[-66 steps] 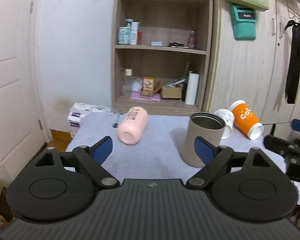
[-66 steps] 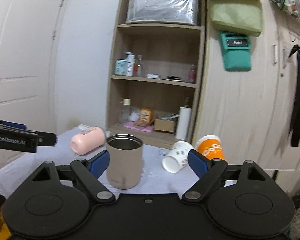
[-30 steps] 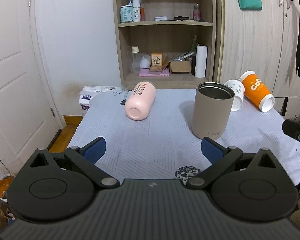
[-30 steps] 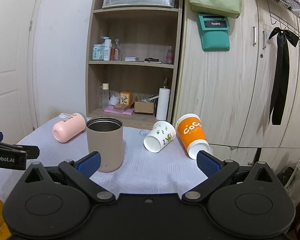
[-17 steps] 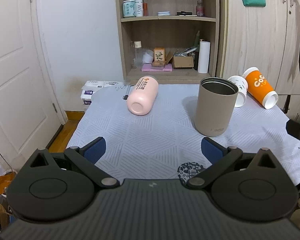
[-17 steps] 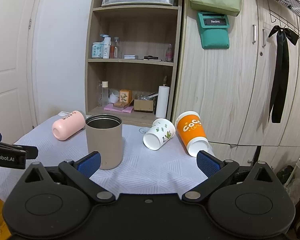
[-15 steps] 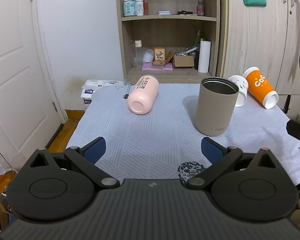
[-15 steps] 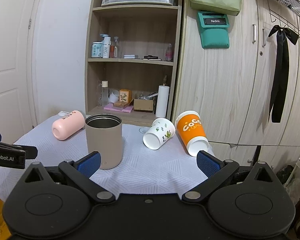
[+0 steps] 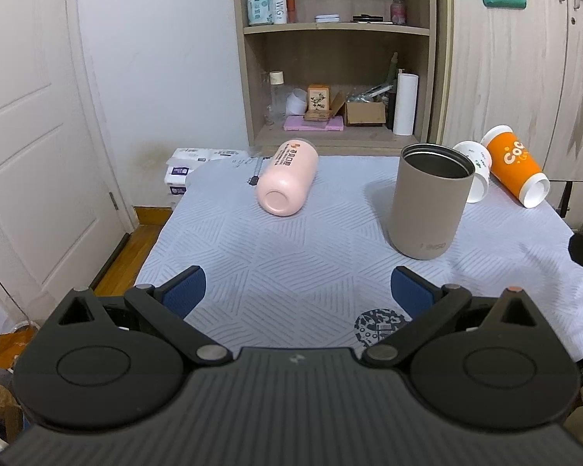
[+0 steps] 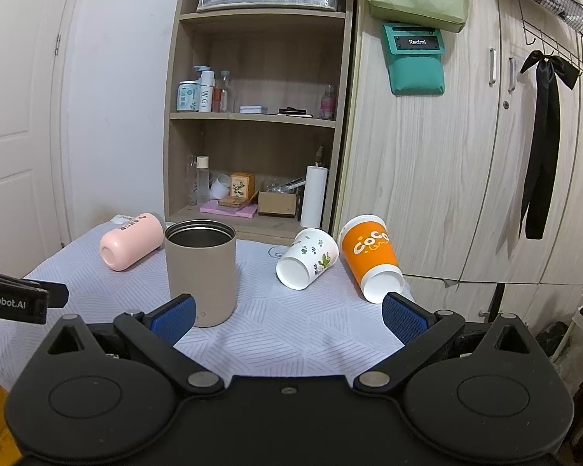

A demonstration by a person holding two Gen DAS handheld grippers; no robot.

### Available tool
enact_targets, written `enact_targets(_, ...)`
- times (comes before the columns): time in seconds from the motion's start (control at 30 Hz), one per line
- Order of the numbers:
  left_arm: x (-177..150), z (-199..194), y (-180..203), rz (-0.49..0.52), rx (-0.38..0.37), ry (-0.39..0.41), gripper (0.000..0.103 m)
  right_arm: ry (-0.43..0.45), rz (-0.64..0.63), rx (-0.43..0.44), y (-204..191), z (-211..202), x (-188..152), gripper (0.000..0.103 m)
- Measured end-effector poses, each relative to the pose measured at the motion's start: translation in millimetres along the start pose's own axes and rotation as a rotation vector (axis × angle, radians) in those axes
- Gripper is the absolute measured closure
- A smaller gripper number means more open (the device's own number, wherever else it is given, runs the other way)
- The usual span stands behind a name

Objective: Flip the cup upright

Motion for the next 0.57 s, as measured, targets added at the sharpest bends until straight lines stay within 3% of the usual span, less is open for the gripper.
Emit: enact_targets(0.57,-0.9,-3.5,-1.0,0.018,0.033,0.008,0.000,0.003,-0.007,-0.022,2.1,-2.9,-0.9,0.000)
Point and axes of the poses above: each gripper's, at about its wrist camera, not at the fingertips, and z roughly the way its jaws point, y to its right, x to its top, the point moved 7 cm from there along z, roughly the way its jaws point, and after that the axes turned 11 degrees about -x, right-handed, at the moved point
